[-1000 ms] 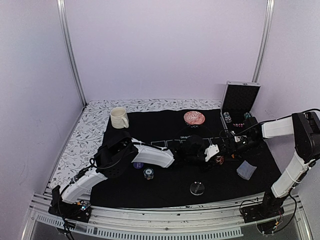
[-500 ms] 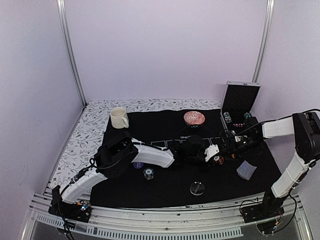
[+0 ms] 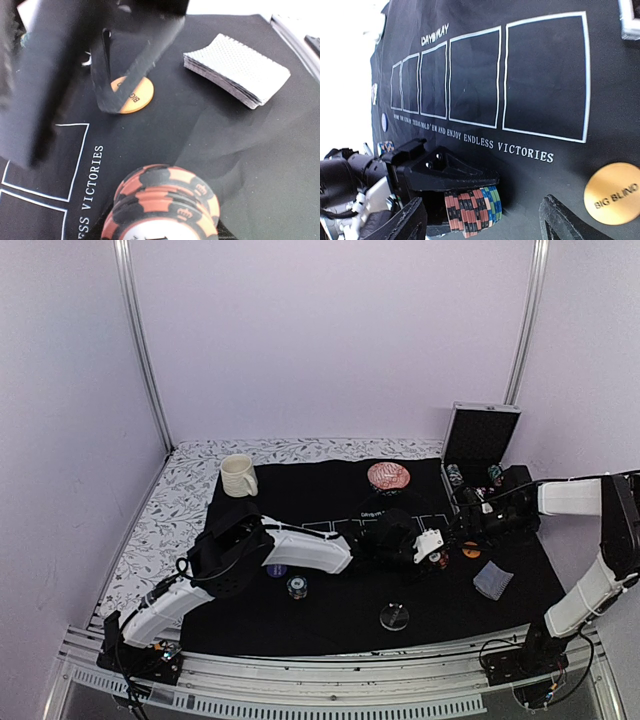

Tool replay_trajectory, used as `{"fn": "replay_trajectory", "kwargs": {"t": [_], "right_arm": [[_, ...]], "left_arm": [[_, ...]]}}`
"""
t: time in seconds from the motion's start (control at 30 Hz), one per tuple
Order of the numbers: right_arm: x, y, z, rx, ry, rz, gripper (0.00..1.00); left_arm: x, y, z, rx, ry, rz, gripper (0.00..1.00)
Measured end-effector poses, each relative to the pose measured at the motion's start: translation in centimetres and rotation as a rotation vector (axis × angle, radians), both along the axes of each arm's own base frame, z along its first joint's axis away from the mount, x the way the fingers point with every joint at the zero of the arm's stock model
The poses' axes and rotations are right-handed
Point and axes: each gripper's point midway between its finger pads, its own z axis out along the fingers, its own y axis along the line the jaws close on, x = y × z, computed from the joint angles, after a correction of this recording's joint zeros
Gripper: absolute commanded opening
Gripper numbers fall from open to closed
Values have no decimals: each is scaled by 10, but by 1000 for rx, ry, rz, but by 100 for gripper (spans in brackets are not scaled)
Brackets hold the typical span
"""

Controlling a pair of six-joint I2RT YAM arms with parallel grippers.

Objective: Distribute texas hold em gaming equipment
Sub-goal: Pass from the right arm to the left, then place the poker chips pile at the big blind area.

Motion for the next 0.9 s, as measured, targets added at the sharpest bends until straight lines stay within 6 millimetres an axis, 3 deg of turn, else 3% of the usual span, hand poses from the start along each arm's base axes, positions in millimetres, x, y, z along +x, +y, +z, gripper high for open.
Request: {"fn": "replay_trajectory", "kwargs": {"t": [0.3,0.47,0.9], "right_arm": [[9,-15,20,-38,-69,-68,79],[10,-18,21,-55,-74,-80,80],[10,-21,18,-79,-75,-84,79]], "left_arm": [[-1,1,2,127,-46,53,10],[0,7,2,200,-36,72,13],[-1,13,2,261,-20,78,34]]}}
